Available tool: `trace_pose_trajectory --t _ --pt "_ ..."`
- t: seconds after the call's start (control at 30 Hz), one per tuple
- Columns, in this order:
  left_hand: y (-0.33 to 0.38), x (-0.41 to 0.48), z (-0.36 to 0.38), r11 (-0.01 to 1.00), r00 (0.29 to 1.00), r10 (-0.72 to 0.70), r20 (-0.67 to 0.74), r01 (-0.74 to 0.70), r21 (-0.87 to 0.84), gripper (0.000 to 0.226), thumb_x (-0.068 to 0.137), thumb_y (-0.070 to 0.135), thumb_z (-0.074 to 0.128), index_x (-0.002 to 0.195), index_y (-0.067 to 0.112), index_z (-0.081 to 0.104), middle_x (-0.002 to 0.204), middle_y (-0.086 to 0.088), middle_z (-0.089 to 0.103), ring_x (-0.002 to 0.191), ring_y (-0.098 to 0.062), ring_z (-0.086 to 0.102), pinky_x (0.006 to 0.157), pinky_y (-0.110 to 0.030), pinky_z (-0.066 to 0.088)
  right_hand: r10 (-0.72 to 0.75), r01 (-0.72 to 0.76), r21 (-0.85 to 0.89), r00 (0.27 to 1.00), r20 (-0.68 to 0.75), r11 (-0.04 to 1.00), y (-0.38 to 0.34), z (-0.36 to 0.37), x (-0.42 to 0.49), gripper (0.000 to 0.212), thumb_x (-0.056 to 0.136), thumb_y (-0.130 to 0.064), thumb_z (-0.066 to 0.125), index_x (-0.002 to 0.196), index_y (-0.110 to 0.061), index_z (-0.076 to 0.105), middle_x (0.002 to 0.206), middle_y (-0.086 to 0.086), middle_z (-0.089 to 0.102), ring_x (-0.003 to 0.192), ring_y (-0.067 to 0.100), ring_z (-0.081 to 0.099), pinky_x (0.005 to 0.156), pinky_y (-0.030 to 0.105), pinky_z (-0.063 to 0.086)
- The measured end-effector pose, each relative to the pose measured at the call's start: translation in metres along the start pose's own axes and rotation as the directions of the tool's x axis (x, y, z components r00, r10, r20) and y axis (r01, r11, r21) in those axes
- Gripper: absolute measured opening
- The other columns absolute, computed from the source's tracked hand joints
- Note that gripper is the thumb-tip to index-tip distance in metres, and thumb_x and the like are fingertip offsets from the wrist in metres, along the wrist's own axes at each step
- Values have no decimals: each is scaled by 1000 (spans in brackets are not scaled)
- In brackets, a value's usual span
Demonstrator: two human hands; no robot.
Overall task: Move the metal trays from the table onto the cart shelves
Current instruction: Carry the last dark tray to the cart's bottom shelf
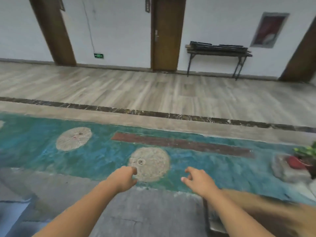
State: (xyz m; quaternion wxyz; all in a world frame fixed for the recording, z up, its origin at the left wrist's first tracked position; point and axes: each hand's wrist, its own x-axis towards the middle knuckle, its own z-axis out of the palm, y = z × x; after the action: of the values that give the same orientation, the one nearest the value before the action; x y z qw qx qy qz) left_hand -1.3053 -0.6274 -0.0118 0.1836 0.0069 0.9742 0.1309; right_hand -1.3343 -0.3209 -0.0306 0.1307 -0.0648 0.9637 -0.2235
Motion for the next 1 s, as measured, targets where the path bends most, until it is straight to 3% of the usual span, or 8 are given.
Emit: trace_pose_trajectory --t 0.2,0.33,0.43,0.6,0.73,0.87,1.0 --pt "162 67 19 929 937 340 84 -349 123 40 95 36 53 129 16 55 127 -8 64 117 -28 58 94 -34 46 377 -357 142 915 -147 923 140 -46 -91 48 85 -54 58 123 -24 59 111 0 69 111 23 61 90 33 48" --pt "253 89 45 809 826 537 171 -561 174 38 92 36 56 125 16 58 124 -7 66 119 -28 58 93 -34 46 597 -541 275 777 -198 795 197 -51 -155 51 82 -57 59 119 -22 61 100 -4 71 100 20 65 82 32 49" --pt "309 96 64 701 719 645 259 -692 174 34 90 39 56 118 21 60 117 -6 68 115 -29 60 90 -35 50 725 -635 359 648 -233 684 220 -46 -205 46 83 -57 57 116 -25 61 102 -5 71 102 19 65 80 30 48" --pt "394 87 93 459 476 791 384 -877 141 32 88 34 52 113 16 63 113 -11 69 110 -31 61 88 -36 50 893 -743 495 391 -224 450 225 -25 -292 44 85 -56 57 114 -24 62 108 -2 68 107 22 63 80 31 47" --pt "449 56 117 225 258 866 428 -966 127 29 88 43 54 105 21 62 103 -6 71 105 -29 62 87 -35 48 957 -785 550 196 -215 284 216 -8 -359 44 86 -55 56 114 -21 61 112 2 69 106 24 62 84 33 48" --pt "492 11 147 133 159 866 474 -987 87 28 89 45 55 108 25 62 110 1 69 110 -24 62 77 -29 44 981 -766 628 18 -191 137 202 12 -422 44 87 -52 58 117 -19 62 104 1 70 102 23 63 76 28 44" --pt "531 -36 178 91 69 833 549 -996 -14 30 89 42 57 109 20 62 100 -2 70 100 -24 66 86 -37 52 985 -731 682 -99 -140 23 205 25 -482 43 88 -51 59 117 -20 61 100 -1 69 97 22 64 80 29 47"
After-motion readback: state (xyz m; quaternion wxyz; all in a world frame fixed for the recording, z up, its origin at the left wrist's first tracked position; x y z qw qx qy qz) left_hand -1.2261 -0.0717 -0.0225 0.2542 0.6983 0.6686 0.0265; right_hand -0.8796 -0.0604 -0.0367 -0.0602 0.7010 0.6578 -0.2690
